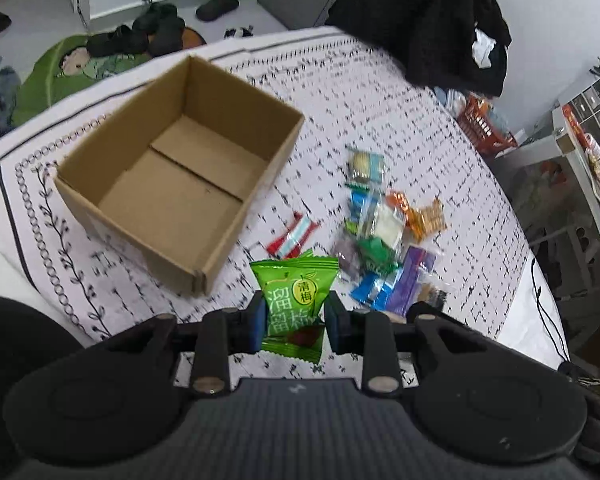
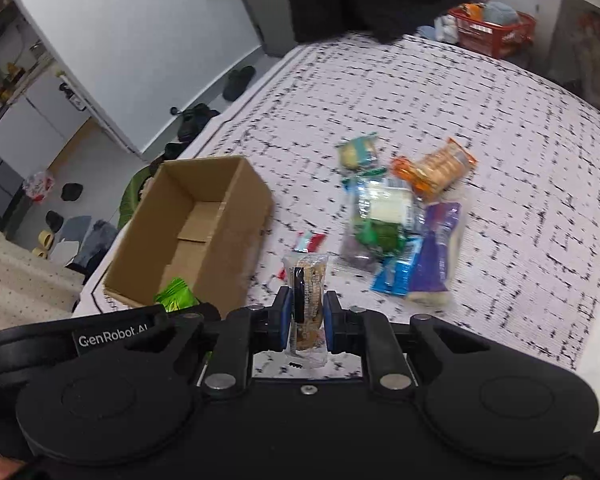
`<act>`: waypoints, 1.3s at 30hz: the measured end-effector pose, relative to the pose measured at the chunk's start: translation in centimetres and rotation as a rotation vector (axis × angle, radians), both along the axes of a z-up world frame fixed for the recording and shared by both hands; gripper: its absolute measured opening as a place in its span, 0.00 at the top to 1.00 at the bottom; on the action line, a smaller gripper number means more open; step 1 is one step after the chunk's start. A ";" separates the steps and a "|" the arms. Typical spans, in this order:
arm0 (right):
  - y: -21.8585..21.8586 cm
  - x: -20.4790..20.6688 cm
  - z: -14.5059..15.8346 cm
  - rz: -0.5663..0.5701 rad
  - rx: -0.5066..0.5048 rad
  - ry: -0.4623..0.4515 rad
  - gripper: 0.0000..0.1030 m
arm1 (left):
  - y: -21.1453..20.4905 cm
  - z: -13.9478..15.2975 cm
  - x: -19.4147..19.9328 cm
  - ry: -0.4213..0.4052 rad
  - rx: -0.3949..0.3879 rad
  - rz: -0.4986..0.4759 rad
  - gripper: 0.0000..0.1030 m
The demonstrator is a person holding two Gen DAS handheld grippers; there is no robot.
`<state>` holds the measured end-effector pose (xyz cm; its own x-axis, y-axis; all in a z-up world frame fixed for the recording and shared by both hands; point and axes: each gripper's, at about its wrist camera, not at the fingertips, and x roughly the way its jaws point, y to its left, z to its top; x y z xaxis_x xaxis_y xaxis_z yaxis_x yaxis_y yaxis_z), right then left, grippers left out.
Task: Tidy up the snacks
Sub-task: 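Carry both snacks over the cardboard box and open both tools to drop them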
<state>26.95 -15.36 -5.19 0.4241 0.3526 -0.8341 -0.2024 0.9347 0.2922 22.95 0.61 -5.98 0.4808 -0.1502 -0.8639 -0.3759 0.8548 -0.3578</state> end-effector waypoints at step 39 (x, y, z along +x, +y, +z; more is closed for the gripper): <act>13.3 4.6 -1.0 0.112 0.081 0.075 0.84 | 13.4 -1.7 4.6 0.039 0.044 0.107 0.71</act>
